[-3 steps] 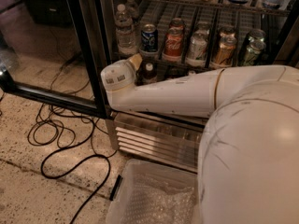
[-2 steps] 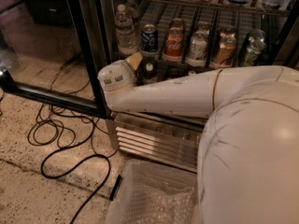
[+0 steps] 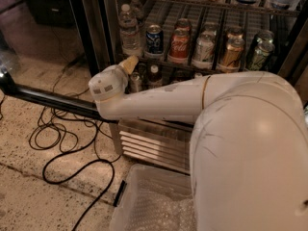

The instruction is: Pick water bottle from middle shelf of fridge

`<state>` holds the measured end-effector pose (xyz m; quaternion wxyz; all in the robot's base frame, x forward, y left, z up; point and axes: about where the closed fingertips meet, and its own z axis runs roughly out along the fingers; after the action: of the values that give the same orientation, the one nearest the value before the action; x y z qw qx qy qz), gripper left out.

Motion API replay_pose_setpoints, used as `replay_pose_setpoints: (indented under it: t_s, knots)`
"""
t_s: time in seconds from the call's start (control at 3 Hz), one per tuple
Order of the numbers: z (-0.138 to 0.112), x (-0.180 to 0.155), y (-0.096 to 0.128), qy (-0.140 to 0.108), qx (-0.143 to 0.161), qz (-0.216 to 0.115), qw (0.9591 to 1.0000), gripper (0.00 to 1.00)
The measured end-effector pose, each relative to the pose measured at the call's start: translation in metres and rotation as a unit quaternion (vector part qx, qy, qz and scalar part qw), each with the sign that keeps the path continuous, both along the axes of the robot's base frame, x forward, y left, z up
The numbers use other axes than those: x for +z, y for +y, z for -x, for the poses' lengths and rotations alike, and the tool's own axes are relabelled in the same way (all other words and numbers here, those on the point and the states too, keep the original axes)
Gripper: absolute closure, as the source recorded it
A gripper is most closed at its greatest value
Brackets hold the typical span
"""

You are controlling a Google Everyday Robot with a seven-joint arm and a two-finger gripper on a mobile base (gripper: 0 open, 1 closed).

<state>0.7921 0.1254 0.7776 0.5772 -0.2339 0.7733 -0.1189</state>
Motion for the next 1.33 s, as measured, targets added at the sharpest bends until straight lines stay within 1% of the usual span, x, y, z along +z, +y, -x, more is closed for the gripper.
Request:
replay_pose_setpoints:
  t_s: [0.33, 0.67, 1.0, 1.33]
  knots:
    - [-0.004, -0.004, 0.014, -0.021, -0.068, -0.012, 0.9974, 0.0]
    - [-0.004, -0.001, -0.002, -0.026, -0.08, 0.018, 0.9963, 0.0]
    - [-0.009, 0.001, -0.005, -0.047, -0.091, 0.02, 0.9945, 0.0]
    - [-0.014, 0.014, -0.03, -0.084, -0.156, 0.019, 0.984, 0.0]
